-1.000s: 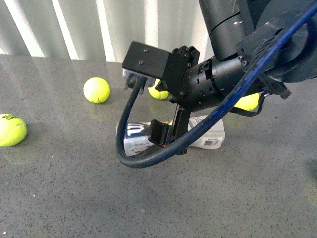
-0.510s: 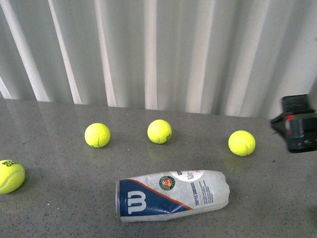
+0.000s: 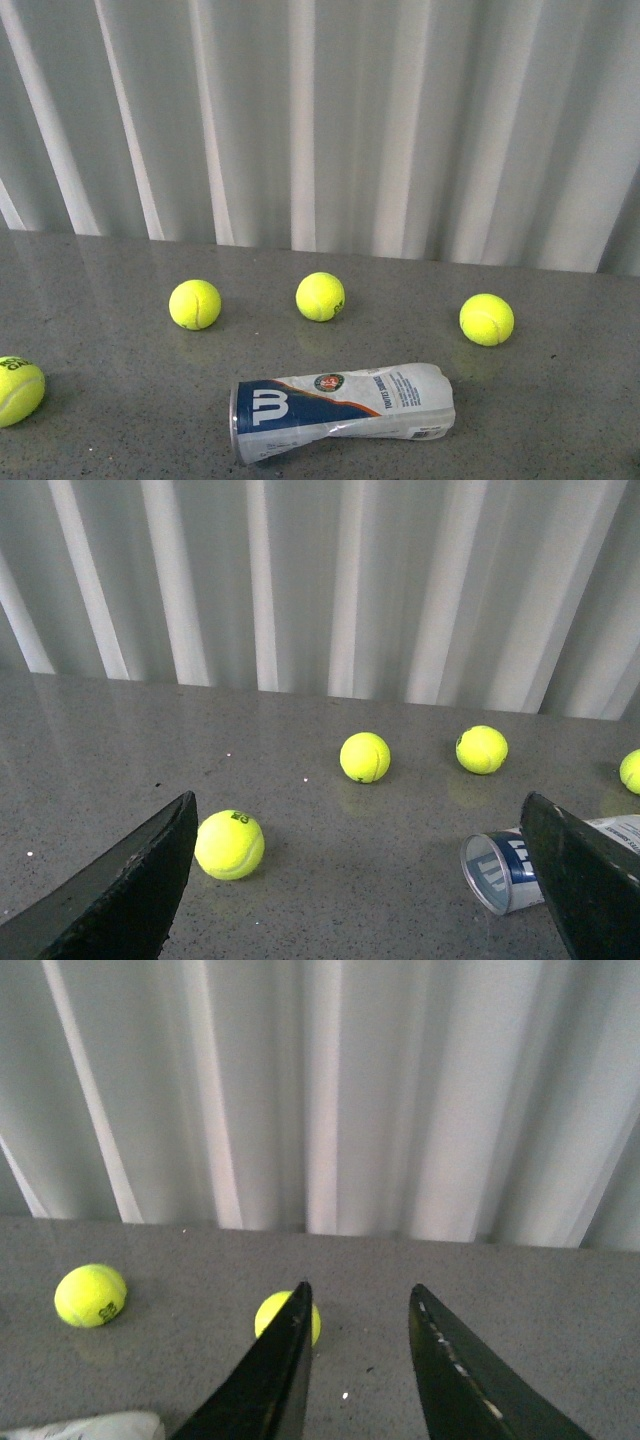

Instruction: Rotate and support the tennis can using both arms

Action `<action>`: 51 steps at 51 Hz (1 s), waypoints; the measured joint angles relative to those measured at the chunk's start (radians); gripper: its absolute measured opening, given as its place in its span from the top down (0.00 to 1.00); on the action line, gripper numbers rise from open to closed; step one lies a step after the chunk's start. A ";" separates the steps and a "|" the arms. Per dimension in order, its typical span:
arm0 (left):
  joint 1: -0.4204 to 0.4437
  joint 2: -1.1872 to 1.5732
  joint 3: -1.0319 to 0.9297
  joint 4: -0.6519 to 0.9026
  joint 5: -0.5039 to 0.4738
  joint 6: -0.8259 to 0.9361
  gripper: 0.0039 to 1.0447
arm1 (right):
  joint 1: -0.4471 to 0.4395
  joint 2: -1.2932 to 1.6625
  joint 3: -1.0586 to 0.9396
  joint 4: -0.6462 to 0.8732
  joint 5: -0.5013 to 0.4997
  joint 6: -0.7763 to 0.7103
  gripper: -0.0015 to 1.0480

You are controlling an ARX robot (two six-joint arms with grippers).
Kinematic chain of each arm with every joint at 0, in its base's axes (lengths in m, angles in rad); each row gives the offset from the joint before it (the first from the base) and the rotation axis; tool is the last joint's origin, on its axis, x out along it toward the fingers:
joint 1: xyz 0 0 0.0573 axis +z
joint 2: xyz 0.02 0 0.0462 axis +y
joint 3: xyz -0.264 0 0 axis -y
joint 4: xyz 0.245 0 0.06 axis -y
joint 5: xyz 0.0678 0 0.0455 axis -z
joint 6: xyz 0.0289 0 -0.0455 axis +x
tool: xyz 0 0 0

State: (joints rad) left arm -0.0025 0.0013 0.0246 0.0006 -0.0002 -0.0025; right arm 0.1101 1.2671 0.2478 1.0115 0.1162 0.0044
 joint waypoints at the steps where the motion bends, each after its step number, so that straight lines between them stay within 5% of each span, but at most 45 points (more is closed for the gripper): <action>1: 0.000 0.000 0.000 0.000 0.000 0.000 0.06 | -0.002 -0.013 -0.012 -0.004 -0.006 0.000 0.76; 8: 0.000 0.000 0.000 0.000 0.000 0.000 0.06 | -0.017 -0.094 -0.069 -0.034 -0.032 -0.001 0.97; 17: 0.000 0.000 0.000 0.000 0.000 0.000 0.06 | -0.069 -0.151 -0.151 -0.008 -0.093 -0.005 0.97; 51: 0.000 0.000 0.000 0.000 0.000 0.000 0.06 | -0.108 -0.657 -0.243 -0.416 -0.114 -0.004 0.97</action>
State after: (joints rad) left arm -0.0025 0.0013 0.0246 0.0006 -0.0002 -0.0025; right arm 0.0021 0.6098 0.0051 0.5957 0.0017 0.0002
